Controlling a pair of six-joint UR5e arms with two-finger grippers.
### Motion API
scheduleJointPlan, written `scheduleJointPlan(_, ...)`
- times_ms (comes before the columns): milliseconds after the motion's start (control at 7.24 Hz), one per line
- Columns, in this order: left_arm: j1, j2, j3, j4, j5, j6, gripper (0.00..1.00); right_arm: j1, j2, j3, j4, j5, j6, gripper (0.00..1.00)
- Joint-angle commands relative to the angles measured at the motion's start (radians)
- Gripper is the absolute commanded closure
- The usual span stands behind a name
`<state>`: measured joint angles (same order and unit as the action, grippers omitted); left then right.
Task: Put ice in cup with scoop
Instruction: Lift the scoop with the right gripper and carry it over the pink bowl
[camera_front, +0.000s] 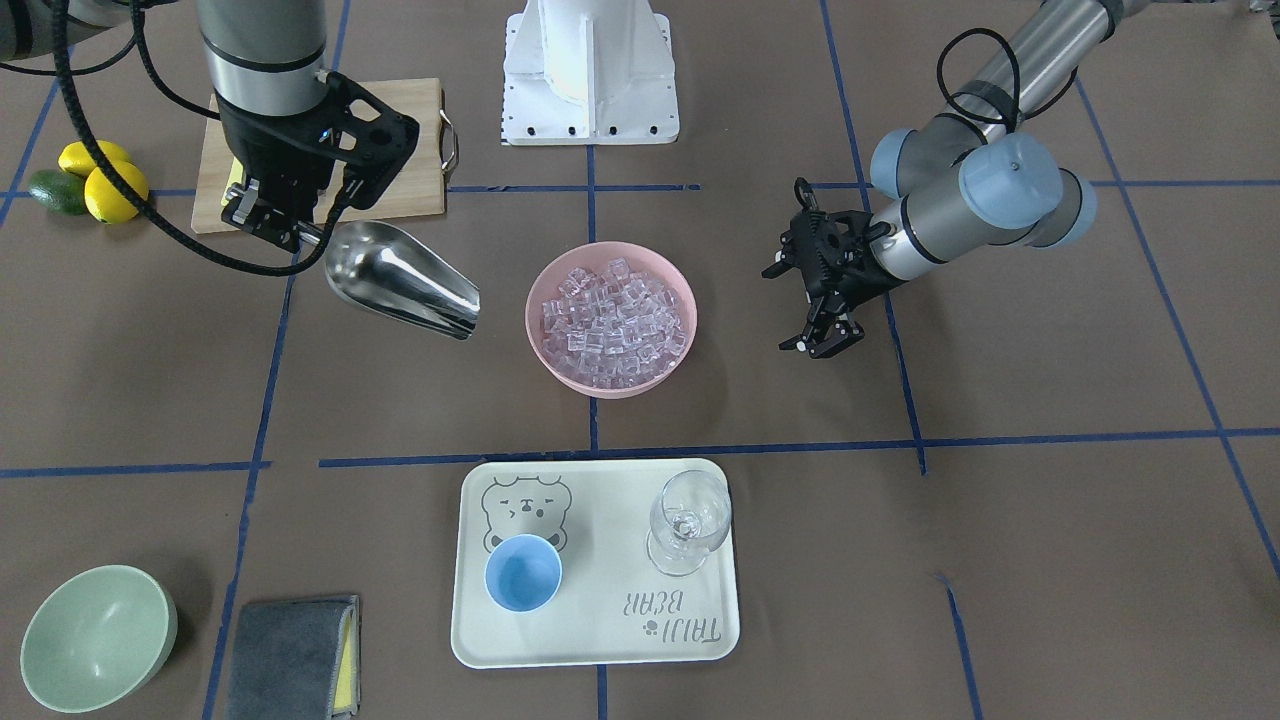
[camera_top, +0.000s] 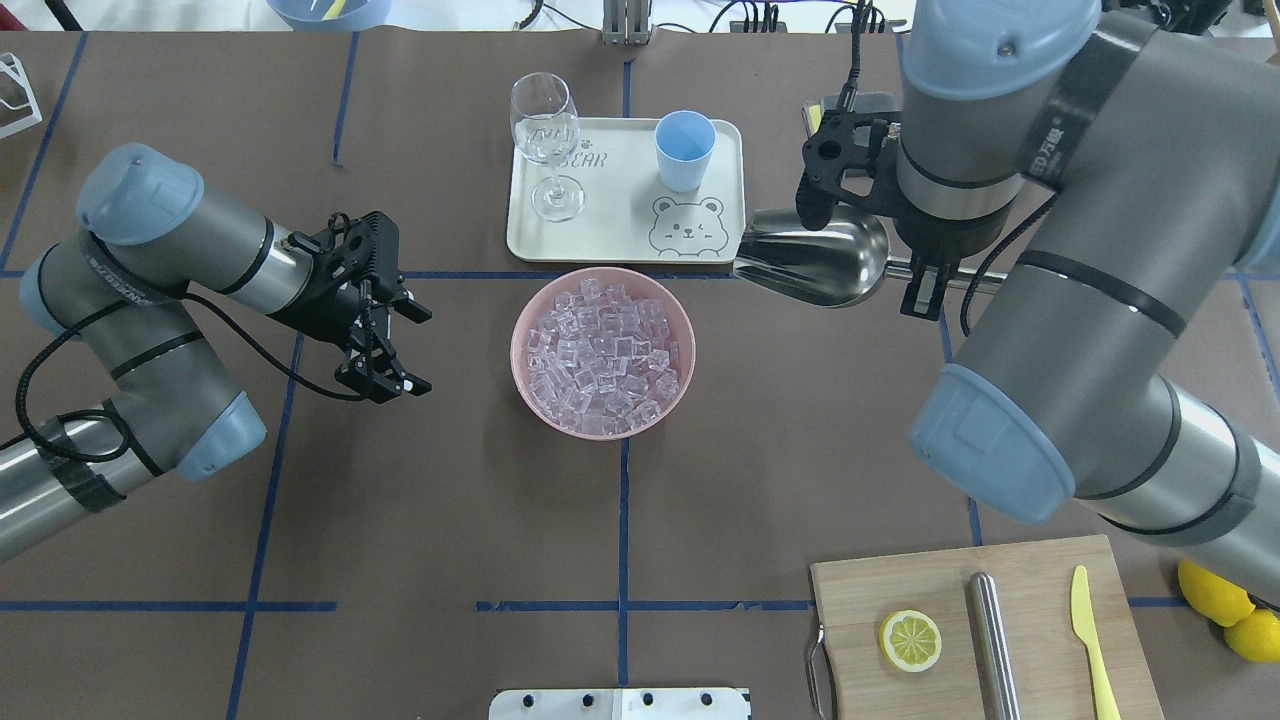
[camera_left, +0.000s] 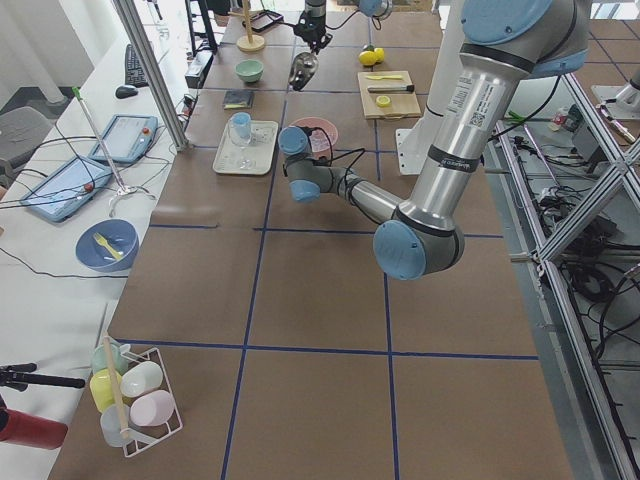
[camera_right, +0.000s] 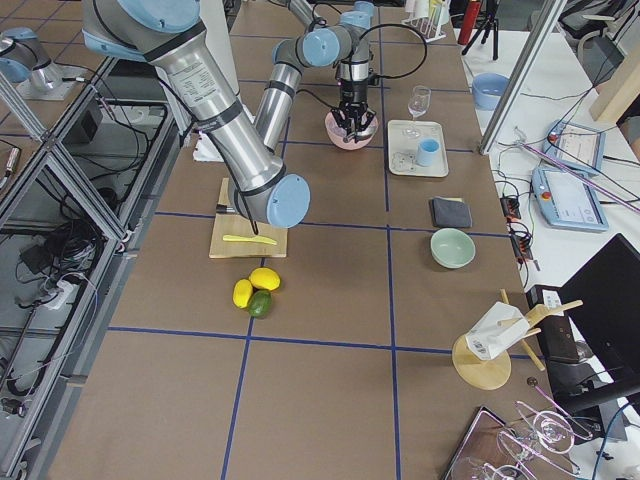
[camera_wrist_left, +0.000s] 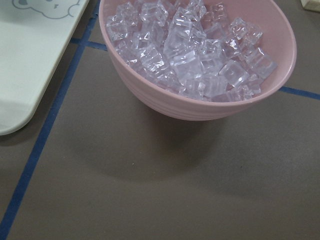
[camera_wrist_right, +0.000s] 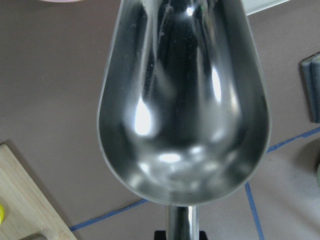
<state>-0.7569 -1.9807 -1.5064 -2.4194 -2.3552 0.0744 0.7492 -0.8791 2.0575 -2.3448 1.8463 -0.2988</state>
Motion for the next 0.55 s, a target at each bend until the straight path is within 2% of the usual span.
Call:
scheduleJointPlan(0, 0.01, -0.035, 0.015, -0.001, 0.002, -0.002, 0.0, -0.025, 0.055, -0.014, -0.058, -0.039, 0.001, 1.0)
scheduleJointPlan(138, 0.027, -0.049, 0.015, -0.006, 0.063, -0.011, 0.0, -0.054, 0.093, -0.069, -0.091, -0.08, 0.0, 1.0)
scheduleJointPlan(276, 0.056, -0.053, 0.015, -0.006, 0.15, -0.013, 0.0, -0.08, 0.121, -0.132, -0.096, -0.084, -0.015, 1.0)
scheduleJointPlan(415, 0.057, -0.056, 0.014, -0.007, 0.157, -0.018, 0.0, -0.089, 0.15, -0.155, -0.128, -0.084, -0.054, 1.0)
